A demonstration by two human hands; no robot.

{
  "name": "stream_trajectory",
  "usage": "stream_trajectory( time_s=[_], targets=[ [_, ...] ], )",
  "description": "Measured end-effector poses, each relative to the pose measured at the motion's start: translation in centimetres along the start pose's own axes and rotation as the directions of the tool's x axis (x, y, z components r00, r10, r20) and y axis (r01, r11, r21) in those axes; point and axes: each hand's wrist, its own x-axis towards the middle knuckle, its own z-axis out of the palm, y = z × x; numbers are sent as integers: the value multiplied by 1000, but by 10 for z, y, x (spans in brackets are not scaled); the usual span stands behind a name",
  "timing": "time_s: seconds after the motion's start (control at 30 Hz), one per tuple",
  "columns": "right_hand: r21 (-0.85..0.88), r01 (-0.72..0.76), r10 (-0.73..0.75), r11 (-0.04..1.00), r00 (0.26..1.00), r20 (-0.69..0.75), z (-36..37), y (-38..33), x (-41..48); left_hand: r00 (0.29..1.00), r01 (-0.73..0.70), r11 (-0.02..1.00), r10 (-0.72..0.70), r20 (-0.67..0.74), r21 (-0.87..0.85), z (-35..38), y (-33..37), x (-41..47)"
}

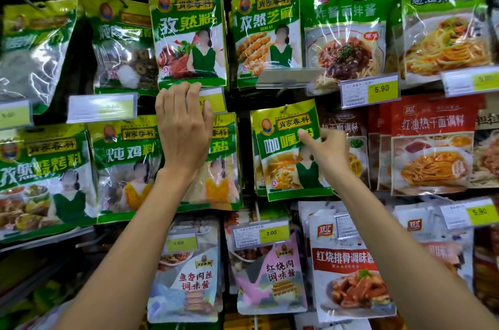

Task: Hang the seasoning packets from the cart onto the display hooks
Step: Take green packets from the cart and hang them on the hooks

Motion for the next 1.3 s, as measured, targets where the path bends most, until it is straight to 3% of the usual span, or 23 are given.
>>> stream_trajectory(
  time_s=[0.1, 0.3, 0.87, 1.07, 1.2, 1.3],
  targets=[
    [-133, 57, -73, 990, 990, -118, 5, 2, 4, 1000, 1, 1000, -1, -7, -5, -1, 0, 0],
    [-195, 28, -58, 980, 987, -149, 18, 8, 11, 1000, 6, 1000, -6, -11, 0, 0, 1, 0],
    [-156, -93, 61, 983, 978, -199, 40, 24, 21, 999, 26, 1000, -25, 28, -13, -1, 4, 0],
    [-141, -19, -7, 990, 984, -177, 17, 25, -1, 995, 73, 996, -69, 70, -55, -9, 8, 2],
    [-129, 51, -74, 990, 981, -180, -18, 31, -30, 1000, -12, 991, 10, -18, -136, -22, 26, -11],
    [-170, 79, -99, 982, 989, -113, -53, 44, -60, 997, -58, 939, 74, 32, -338, -37, 62, -40]
  ],
)
